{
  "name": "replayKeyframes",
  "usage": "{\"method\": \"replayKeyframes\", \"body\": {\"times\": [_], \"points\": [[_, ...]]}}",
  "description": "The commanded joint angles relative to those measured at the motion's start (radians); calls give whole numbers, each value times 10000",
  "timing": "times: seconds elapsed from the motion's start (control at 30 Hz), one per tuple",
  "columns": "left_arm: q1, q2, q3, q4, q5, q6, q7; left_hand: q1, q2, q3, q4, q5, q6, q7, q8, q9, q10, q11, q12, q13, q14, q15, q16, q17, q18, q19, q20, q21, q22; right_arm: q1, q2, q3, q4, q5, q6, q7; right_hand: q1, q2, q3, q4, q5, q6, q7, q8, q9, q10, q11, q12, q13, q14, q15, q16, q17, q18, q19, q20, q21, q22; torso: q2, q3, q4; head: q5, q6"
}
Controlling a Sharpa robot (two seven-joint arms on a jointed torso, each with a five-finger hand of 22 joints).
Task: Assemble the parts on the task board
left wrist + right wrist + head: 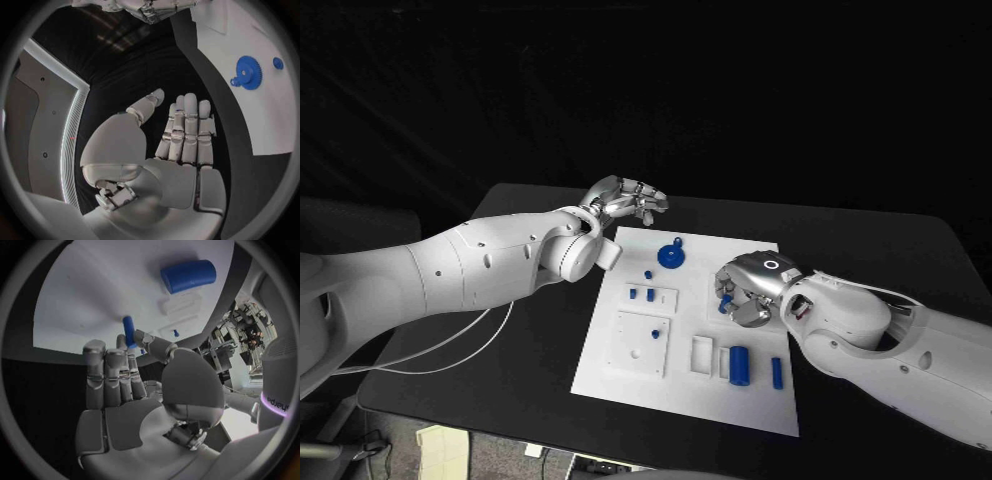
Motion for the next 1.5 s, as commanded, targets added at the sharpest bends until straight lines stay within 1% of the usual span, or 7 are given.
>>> {"method": "replayKeyframes", "body": {"times": [0.03,0.13,0.2,0.57,0.73,1.07,1.5], "points": [[19,26,10,9,52,96,110,10,63,-35,-13,31,-56,2,35,-14,-88,-5,26,-16,20,62,-37,13,131,28,1,-35,17,8,-121,147,309,-94,-82,-26,-56,75,47,-7,-4,82,-4,61,12,292,-76,73,27,-32,-129,38,15,1179,41,-111,51,140,-6,-2,-10,23,-1],[19,27,10,7,52,97,111,9,63,-36,-13,32,-56,2,35,-14,-88,-5,26,-16,21,61,-38,16,131,29,1,-36,18,11,-163,324,506,-97,-74,-37,-59,65,60,-12,-3,93,-9,65,17,300,-81,78,37,-31,-134,38,17,1179,46,-117,51,140,-6,-2,-10,23,-1],[19,31,10,-1,52,98,111,8,63,-36,-12,33,-56,2,36,-14,-88,-5,27,-16,21,61,-38,17,131,30,1,-37,20,11,-163,374,641,-100,-93,-43,-60,61,67,-13,-3,98,-11,66,19,304,-83,79,42,-30,-136,39,18,1179,48,-120,52,140,-5,1,-14,50,4],[19,79,10,-115,52,95,115,10,63,-35,-13,34,-56,2,37,-15,-88,-5,28,-17,22,61,-40,22,132,31,1,-39,23,-9,519,381,847,3,-52,111,-64,58,78,-11,-3,105,-14,67,22,308,-86,81,50,-29,-139,39,19,1179,52,-125,53,140,-1,-1,-15,115,26],[19,133,11,-148,52,95,116,11,64,-35,-13,36,-55,1,38,-15,-87,-6,28,-18,22,61,-41,25,132,32,0,-41,25,-270,1136,370,829,-40,-62,188,-67,62,85,-10,-3,104,-14,66,23,307,-87,80,54,-30,-140,38,20,1179,54,-127,52,139,-1,-6,-2,173,24],[20,292,11,-239,52,101,107,13,64,-34,-14,37,-52,0,41,-15,-85,-6,30,-18,23,60,-44,32,132,34,0,-45,30,-685,2354,104,432,-444,-130,366,-68,76,100,-13,-3,98,-14,59,25,301,-88,76,63,-31,-141,36,20,1179,57,-134,49,136,10,-23,22,319,2],[21,395,12,-257,52,122,93,14,66,-34,-14,36,-50,-1,44,-16,-84,-7,32,-19,24,60,-48,39,133,36,0,-50,35,-949,2992,-178,2,-708,-138,439,-69,90,110,-28,-3,95,-13,54,27,297,-88,72,72,-32,-141,32,20,1179,63,-142,47,134,7,-4,3,503,-84]]}}
